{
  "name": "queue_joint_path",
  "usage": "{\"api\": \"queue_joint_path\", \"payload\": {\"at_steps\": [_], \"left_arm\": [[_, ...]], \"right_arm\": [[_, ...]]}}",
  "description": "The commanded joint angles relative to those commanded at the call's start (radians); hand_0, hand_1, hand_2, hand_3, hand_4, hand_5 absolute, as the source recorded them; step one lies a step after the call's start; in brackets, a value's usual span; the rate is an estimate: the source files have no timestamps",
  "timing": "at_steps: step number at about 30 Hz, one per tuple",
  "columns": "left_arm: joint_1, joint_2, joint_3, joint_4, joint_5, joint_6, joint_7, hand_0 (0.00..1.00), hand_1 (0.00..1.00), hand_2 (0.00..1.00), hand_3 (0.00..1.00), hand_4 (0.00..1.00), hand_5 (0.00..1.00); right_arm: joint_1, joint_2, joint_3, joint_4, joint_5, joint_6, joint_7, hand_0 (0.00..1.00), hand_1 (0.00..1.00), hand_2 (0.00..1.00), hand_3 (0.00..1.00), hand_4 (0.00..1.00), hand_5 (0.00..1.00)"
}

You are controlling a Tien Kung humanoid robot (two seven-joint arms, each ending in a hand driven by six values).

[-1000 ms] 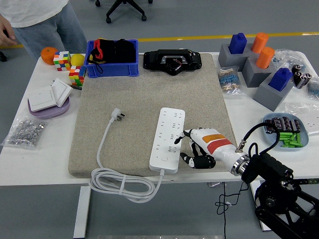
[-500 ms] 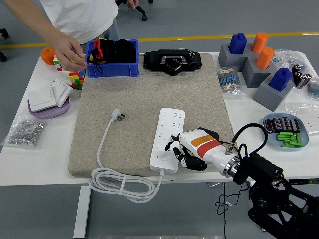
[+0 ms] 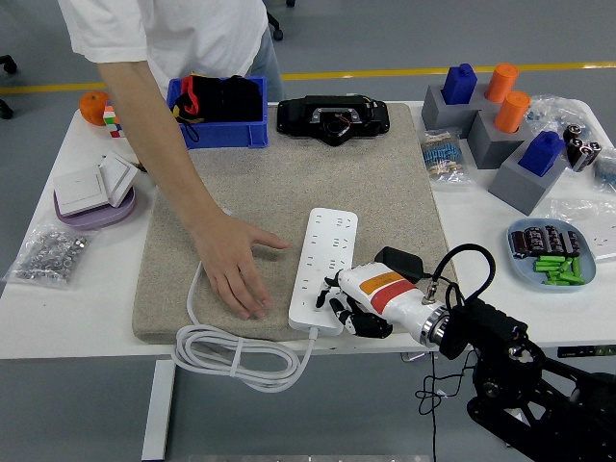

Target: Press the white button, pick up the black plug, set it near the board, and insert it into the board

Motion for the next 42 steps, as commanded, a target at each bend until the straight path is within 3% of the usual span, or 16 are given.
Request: {"api": "queue_joint_path", "payload": {"at_steps": [14, 30, 42], "left_arm": [[0.000, 0.000, 0.002, 0.000, 0.000, -0.001, -0.001, 0.773, 0.710, 0.666, 0.734, 0.651, 0.542], [0.000, -0.002, 0.000, 0.000, 0.001, -0.001, -0.001, 0.773, 0.709, 0.666, 0.734, 0.651, 0.543], [0.003, -0.002, -0.001, 0.000, 0.001, -0.001, -0.001, 0.773, 0.710, 0.667, 0.734, 0.651, 0.542]], "right_arm": [[0.027, 0.003, -0.036, -0.041, 0.008, -0.009, 0.008, 0.002, 0.002, 0.089, 0.544, 0.311, 0.002], [0.025, 0.006, -0.022, -0.038, -0.012, -0.021, 0.019, 0.002, 0.002, 0.089, 0.544, 0.309, 0.002], [0.041, 0.015, -0.047, -0.088, 0.007, -0.022, 0.028, 0.002, 0.002, 0.088, 0.541, 0.309, 0.002]]}}
